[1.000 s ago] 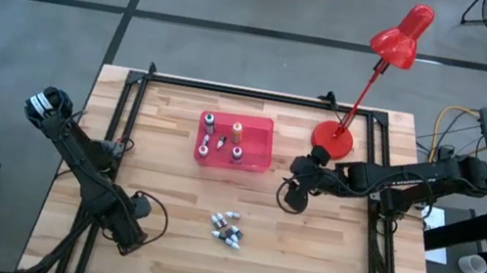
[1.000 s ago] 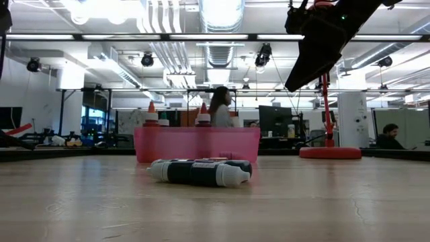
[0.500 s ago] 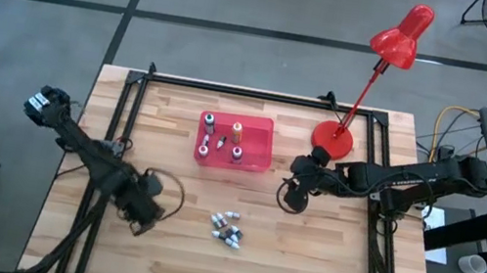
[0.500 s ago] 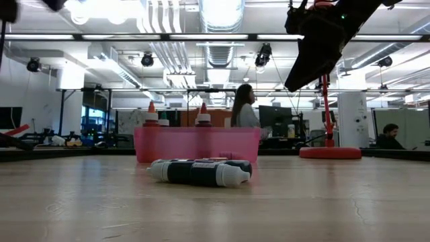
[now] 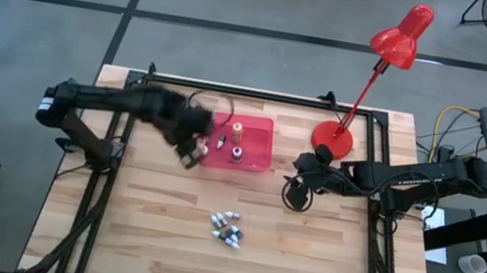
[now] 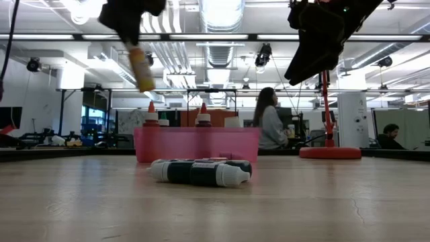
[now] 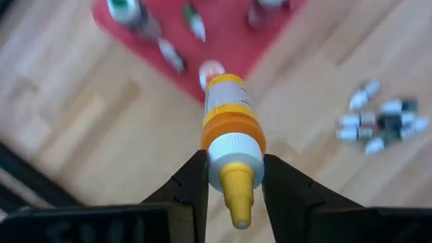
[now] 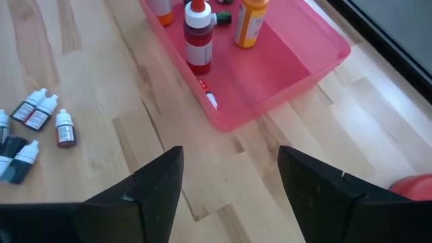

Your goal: Pick & Place food coloring

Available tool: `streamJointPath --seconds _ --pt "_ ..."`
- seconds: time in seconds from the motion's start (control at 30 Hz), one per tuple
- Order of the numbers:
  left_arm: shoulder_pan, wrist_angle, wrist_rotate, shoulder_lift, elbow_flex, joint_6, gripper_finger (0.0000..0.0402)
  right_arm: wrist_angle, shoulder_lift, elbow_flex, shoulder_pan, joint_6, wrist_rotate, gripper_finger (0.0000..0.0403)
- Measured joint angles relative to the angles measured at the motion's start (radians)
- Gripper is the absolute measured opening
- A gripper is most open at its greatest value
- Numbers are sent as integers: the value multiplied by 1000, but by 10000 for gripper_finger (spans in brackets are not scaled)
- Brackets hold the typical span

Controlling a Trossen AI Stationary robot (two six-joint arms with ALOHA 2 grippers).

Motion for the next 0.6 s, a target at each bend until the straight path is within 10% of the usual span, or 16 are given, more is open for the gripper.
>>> streamJointPath --seconds 0.6 --pt "244 11 8 385 177 480 88 1 2 0 0 40 11 233"
